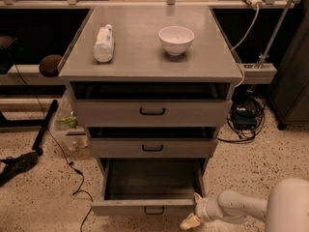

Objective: Open bottom drawer

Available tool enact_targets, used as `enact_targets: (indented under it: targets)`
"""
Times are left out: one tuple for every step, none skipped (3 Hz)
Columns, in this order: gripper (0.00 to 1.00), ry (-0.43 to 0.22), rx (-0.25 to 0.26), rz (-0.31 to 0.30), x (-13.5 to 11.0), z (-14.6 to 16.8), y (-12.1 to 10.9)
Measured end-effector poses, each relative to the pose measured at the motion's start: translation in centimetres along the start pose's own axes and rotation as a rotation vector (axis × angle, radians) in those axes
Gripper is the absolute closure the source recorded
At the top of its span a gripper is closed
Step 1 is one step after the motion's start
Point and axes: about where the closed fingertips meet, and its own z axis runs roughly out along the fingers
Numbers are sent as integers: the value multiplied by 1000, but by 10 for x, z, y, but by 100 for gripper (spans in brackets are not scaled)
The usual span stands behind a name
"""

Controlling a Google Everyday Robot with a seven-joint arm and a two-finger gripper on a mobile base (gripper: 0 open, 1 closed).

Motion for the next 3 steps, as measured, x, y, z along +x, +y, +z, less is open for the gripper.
enact_targets:
  targets:
    - [42,-2,-1,1,-1,-4,1]
    - [65,-6,-4,-1,0,-9,5]
    - [64,-7,-4,-2,-1,-10,5]
